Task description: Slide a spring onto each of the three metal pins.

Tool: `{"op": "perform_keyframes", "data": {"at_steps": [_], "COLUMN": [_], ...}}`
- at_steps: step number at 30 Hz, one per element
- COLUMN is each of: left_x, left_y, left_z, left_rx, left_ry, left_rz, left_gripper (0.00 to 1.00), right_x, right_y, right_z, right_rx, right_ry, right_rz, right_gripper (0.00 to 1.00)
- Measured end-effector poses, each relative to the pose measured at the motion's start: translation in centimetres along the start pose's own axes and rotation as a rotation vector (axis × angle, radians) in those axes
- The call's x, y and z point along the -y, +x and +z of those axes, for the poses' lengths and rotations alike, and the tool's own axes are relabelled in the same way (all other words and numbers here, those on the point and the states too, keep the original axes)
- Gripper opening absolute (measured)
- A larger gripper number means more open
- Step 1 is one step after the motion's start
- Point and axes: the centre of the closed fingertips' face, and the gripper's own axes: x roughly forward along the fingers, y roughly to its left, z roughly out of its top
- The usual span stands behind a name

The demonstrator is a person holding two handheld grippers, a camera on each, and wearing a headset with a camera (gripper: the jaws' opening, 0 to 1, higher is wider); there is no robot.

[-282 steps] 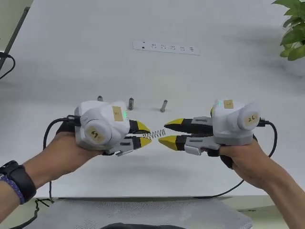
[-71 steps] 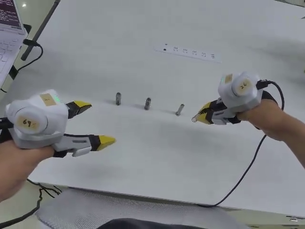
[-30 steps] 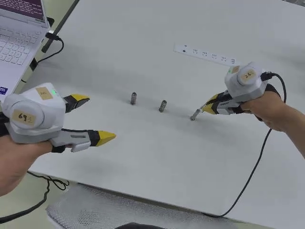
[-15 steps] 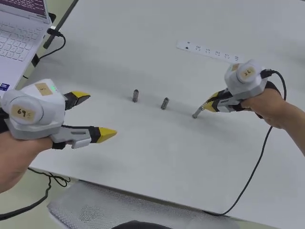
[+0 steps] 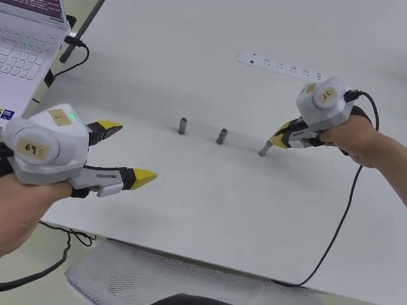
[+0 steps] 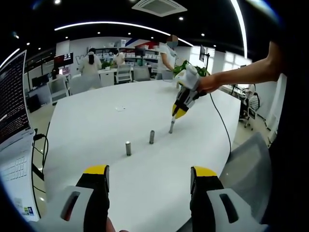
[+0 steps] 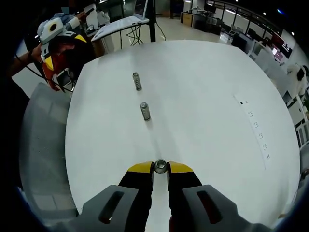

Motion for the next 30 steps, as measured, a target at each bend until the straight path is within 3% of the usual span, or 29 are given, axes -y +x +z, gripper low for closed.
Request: {"op": "perform_keyframes", "data": {"at_steps": [30], "left_x": [-0.3], "left_y": [0.0], "left_z": [0.3], "left_rx": [-0.002], "left_ry": [0.003], "left_rz": [0.004], "left_gripper": [0.64], "right_x": [-0.1], "right_y": [2.7], "right_z": [-1.5], "right_rx": [-0.076], "right_ry": [-0.045], "right_rz": [0.028], "right_gripper": [0.09]}}
